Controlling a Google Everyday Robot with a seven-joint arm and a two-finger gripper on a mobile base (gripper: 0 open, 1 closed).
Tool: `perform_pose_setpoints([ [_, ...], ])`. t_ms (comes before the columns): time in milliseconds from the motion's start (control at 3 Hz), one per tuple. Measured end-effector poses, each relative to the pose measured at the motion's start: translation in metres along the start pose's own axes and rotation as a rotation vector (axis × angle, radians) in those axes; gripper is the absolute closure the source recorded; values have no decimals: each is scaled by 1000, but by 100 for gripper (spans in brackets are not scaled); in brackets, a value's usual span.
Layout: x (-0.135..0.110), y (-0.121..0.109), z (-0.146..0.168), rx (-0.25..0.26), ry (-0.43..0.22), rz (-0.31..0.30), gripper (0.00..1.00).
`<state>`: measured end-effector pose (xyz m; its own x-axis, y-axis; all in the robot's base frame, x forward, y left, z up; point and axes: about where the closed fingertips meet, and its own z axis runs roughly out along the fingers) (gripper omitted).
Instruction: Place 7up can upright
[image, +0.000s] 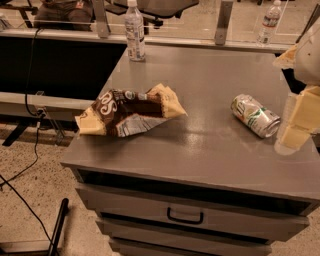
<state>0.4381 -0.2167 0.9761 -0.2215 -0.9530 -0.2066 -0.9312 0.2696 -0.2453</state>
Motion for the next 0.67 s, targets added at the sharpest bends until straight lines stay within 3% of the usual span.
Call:
perform_pose_setpoints([
  [333, 0, 0, 0, 0, 0, 0, 0],
  [667, 4, -16, 4, 4, -12, 48, 0],
])
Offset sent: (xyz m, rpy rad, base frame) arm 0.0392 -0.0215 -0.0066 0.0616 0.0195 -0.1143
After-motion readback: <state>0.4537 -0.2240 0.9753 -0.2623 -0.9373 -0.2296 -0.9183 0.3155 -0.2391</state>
